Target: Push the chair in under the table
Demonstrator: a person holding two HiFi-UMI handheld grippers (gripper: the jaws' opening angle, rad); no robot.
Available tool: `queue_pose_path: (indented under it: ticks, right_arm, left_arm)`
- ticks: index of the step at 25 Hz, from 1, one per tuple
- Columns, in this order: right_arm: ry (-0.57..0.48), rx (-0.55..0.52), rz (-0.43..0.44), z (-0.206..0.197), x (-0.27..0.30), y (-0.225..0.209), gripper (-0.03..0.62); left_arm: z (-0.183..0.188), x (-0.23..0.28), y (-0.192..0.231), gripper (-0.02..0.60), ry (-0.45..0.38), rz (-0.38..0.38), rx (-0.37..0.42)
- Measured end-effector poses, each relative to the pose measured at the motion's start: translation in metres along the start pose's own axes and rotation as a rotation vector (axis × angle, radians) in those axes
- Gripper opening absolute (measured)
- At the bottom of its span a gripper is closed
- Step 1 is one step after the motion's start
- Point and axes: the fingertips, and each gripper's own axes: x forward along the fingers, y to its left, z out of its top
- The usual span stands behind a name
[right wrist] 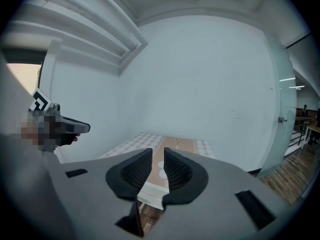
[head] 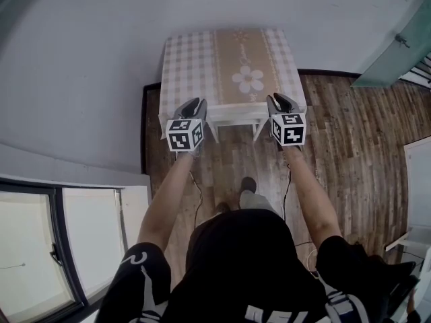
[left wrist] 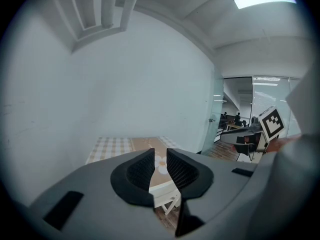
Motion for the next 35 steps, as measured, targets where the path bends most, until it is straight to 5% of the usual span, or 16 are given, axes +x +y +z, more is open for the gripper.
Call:
queue_pose_path:
  ticks: [13,35]
  right_arm:
    - [-0.015,-0.003,-0.019,-0.007,-0.017,0.0,0.015]
    - [0.004,-0.037,-0.02,-0.021,-0.033,-0.01,0.014]
  left_arm:
    - [-0.008,-0.012,-0.008,0.045,-0.003,0.007,0.024]
    - [-0.022,-0.016,-0.031,0.025,0.027,-0.007,0.036]
